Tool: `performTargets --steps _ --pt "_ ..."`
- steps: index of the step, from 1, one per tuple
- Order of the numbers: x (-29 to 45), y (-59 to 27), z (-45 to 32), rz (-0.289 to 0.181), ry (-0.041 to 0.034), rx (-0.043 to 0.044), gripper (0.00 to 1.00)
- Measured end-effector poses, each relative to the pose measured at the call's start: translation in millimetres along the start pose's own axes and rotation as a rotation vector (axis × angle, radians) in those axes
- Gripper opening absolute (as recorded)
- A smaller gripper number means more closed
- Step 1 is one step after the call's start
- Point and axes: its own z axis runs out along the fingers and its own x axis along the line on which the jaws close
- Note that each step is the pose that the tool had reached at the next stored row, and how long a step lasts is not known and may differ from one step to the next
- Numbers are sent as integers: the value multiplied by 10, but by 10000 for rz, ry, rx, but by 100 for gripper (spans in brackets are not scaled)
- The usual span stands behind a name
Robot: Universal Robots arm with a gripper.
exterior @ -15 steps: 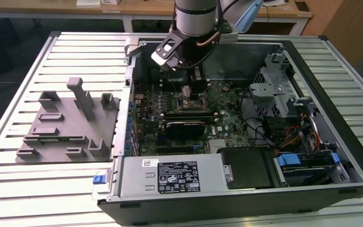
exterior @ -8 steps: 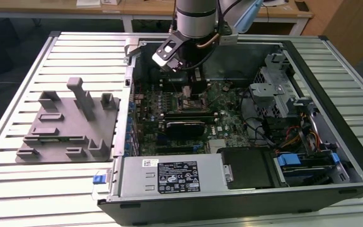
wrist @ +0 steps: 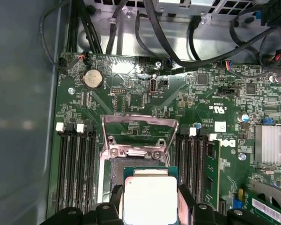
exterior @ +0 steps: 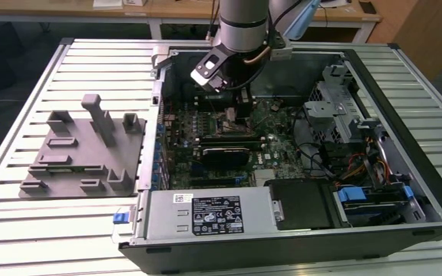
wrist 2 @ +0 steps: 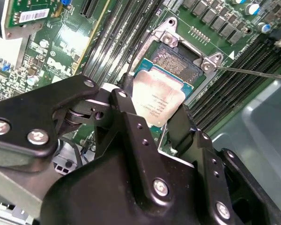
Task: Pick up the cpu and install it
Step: 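Place the cpu into insertion slot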
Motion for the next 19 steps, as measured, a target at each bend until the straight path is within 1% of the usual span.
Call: performTargets --steps 3,9,15,19 --pt "2 11 47 15 -1 3 54" --pt "6 8 129 14 0 36 54" --pt "19 6 170 12 -1 73 54" --pt "52 6 187 13 1 76 54"
